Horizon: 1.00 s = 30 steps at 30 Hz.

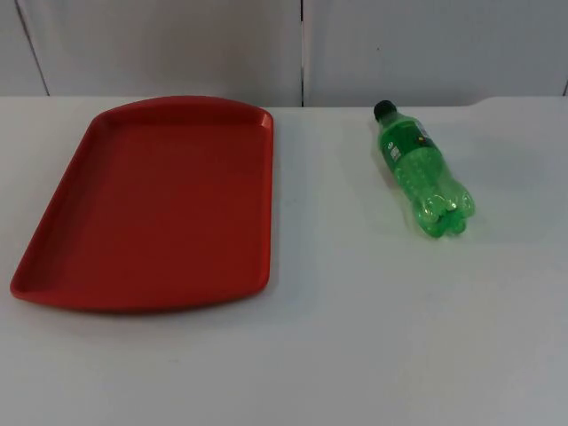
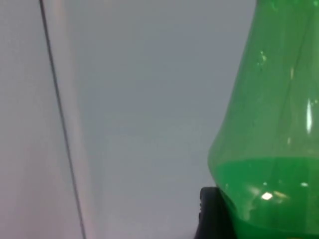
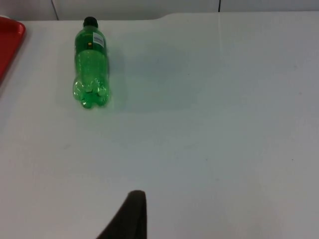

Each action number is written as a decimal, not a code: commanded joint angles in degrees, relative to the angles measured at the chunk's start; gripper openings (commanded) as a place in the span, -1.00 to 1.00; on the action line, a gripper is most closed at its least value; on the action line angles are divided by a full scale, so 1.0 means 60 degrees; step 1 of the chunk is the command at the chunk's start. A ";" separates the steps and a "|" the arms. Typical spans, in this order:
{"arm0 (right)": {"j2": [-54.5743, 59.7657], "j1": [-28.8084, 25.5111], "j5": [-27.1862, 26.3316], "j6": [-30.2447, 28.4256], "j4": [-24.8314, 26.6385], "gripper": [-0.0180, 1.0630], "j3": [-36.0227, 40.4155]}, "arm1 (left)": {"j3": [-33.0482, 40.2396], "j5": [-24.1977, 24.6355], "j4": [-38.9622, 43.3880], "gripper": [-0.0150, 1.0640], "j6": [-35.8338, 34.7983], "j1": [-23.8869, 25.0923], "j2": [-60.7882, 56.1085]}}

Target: Place the bottle upright on the tray.

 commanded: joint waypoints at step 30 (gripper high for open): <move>-0.0027 -0.0070 -0.0026 -0.0046 0.0052 0.98 0.0022 | -0.0031 -0.0443 -0.7425 -0.97 0.8701 0.3699 -0.0340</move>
